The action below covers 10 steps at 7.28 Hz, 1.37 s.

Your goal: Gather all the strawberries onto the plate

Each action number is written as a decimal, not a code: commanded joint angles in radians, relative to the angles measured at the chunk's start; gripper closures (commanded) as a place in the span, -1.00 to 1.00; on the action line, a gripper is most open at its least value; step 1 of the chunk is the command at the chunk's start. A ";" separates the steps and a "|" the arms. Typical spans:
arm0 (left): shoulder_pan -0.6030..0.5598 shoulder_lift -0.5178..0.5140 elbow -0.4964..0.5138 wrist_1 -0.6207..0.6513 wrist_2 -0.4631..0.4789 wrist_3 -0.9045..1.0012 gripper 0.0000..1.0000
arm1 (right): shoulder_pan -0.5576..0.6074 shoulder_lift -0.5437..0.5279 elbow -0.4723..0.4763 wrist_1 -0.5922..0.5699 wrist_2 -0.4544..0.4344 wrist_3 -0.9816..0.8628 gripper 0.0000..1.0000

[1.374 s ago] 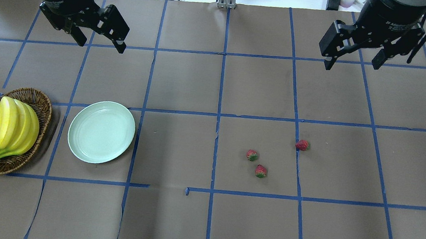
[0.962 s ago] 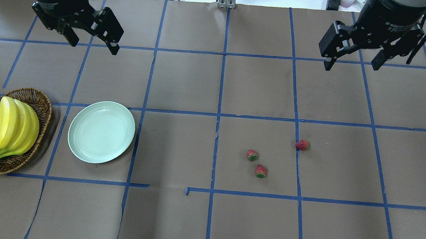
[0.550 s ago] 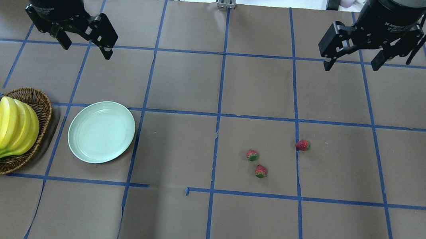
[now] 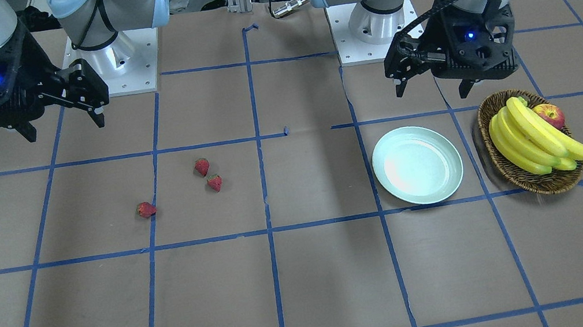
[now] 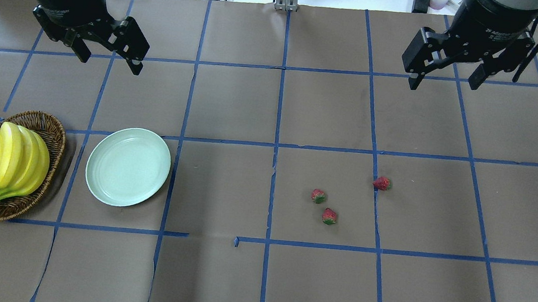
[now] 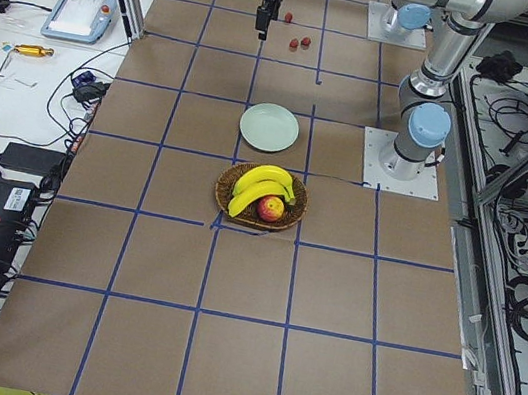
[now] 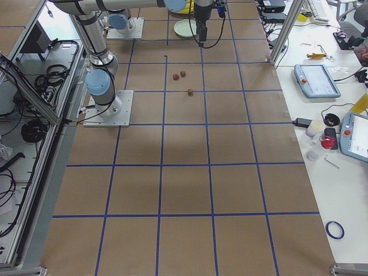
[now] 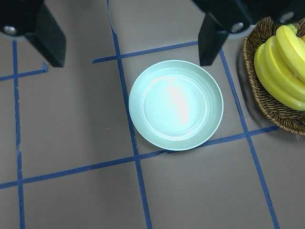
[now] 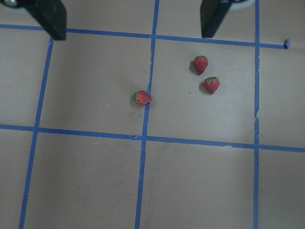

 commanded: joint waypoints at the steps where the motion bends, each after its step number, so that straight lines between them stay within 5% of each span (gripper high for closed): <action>1: 0.000 0.004 0.000 0.000 -0.048 -0.018 -1.00 | 0.000 -0.001 0.001 0.000 0.000 0.000 -1.00; 6: 0.000 -0.001 -0.014 0.002 -0.051 -0.029 -1.00 | 0.000 0.026 0.057 -0.014 -0.002 -0.011 -1.00; 9: 0.000 -0.001 -0.032 0.009 -0.050 -0.021 -1.00 | 0.000 0.055 0.270 -0.231 -0.015 -0.011 -1.00; 10: 0.000 -0.004 -0.032 0.009 -0.050 -0.021 -1.00 | 0.000 0.098 0.371 -0.400 -0.014 -0.011 -1.00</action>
